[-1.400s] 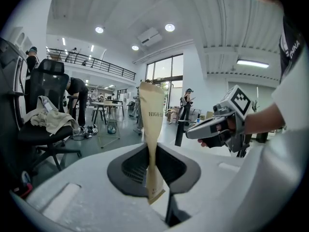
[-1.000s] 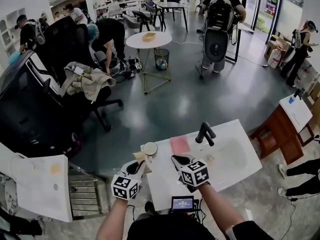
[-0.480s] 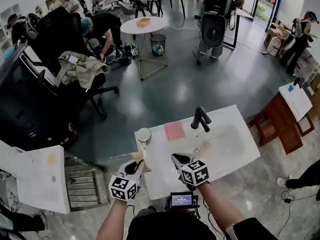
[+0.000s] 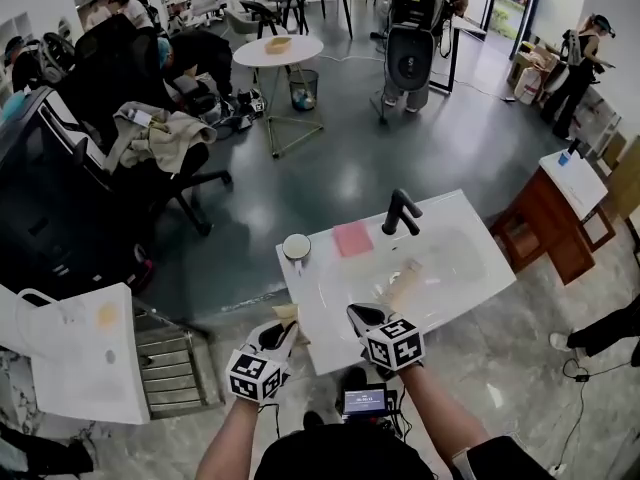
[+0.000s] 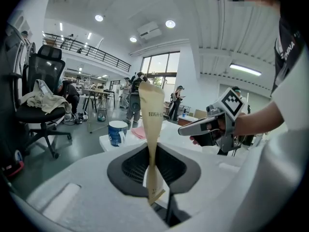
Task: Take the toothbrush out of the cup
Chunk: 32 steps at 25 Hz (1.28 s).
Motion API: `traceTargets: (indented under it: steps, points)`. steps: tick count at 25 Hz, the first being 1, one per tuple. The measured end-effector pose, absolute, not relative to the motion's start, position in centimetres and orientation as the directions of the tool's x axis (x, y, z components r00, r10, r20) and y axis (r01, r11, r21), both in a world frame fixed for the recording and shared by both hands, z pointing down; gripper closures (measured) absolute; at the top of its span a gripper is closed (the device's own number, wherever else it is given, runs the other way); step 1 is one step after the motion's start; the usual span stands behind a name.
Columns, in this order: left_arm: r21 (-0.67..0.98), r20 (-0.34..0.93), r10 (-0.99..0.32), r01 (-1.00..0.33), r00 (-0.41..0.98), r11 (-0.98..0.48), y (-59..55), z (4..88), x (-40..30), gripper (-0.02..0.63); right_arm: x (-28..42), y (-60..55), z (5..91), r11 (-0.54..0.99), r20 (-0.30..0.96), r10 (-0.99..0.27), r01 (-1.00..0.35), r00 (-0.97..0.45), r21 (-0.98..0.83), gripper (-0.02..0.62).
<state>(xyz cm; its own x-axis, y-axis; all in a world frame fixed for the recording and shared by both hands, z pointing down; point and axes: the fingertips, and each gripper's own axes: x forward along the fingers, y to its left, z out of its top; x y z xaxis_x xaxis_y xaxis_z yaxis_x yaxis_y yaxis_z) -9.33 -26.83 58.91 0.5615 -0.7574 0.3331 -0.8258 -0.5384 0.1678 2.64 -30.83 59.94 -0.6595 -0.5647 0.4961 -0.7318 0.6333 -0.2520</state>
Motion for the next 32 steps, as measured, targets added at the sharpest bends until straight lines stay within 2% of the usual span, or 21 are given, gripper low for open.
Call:
traceTargets:
  steps: [16,32]
  points:
    - [0.186,0.328,-0.698,-0.768,0.637,-0.613,-17.7,60.0,-9.6,0.560,2.5,-20.5,59.2,0.580,0.474,-0.645,-0.788,-0.600,-0.207,0.588]
    - [0.180,0.314,-0.676,-0.741,0.667,-0.647,-15.7,59.6,-8.4,0.560,2.9,-18.0,58.5,0.564,0.452,-0.671,-0.800,-0.588,-0.203,0.588]
